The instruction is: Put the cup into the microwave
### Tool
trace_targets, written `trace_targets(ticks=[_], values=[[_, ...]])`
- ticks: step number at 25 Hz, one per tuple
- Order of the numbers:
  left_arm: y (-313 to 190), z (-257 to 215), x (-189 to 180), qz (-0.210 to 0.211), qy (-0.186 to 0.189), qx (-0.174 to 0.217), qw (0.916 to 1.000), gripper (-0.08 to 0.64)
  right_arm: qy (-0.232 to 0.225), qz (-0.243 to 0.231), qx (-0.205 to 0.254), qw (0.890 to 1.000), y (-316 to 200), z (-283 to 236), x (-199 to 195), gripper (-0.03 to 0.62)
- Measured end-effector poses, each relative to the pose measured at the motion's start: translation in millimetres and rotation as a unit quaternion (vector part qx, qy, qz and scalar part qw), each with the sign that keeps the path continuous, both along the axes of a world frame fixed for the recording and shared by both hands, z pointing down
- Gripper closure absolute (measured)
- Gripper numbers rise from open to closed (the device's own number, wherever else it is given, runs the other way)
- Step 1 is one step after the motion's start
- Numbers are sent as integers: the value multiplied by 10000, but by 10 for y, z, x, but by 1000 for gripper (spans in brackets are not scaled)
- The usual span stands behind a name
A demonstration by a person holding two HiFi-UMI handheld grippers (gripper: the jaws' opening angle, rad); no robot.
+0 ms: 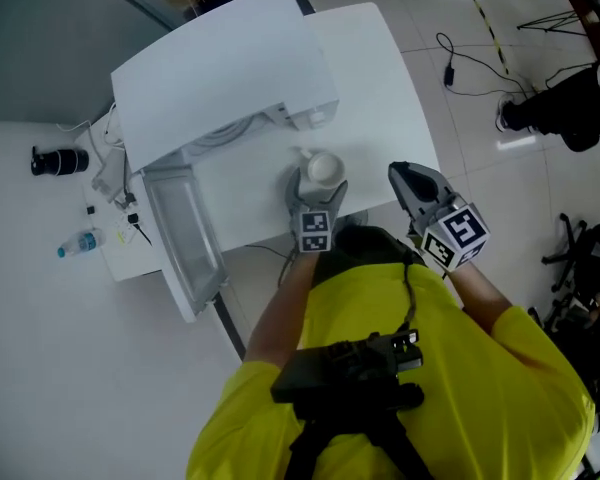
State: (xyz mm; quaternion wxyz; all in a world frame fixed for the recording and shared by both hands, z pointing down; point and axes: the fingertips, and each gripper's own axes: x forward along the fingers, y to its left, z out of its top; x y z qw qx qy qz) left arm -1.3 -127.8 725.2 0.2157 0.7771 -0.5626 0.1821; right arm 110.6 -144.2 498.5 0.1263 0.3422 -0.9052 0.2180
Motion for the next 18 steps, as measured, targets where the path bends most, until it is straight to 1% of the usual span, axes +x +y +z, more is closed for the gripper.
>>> trace_targets(ticks=[3, 5, 8, 10, 12, 15, 18], values=[[-170, 86, 117, 57, -38, 147, 9999, 60, 63, 67, -104, 9999, 56, 107, 68, 586], [-272, 116, 197, 62, 22, 262, 9996, 60, 92, 75, -145, 9998, 78, 149, 103, 586], [-371, 134, 246, -40, 68, 436, 9990, 75, 120, 106, -153, 9998, 74, 171, 142, 586], [-388, 128, 235, -117, 52, 429, 9990, 81, 115, 145, -144, 9997, 63, 172, 158, 586], [-368, 99, 202, -251, 167, 322, 9990, 83, 97, 153, -131, 9997, 47, 173, 162, 586], [-238, -73, 94, -477, 303, 207, 9982, 84, 60, 117, -135, 9998, 21, 169, 129, 586], [-8, -458, -94, -700, 338, 243, 9967, 84, -37, 35, -136, 9999, 15, 133, 45, 586]])
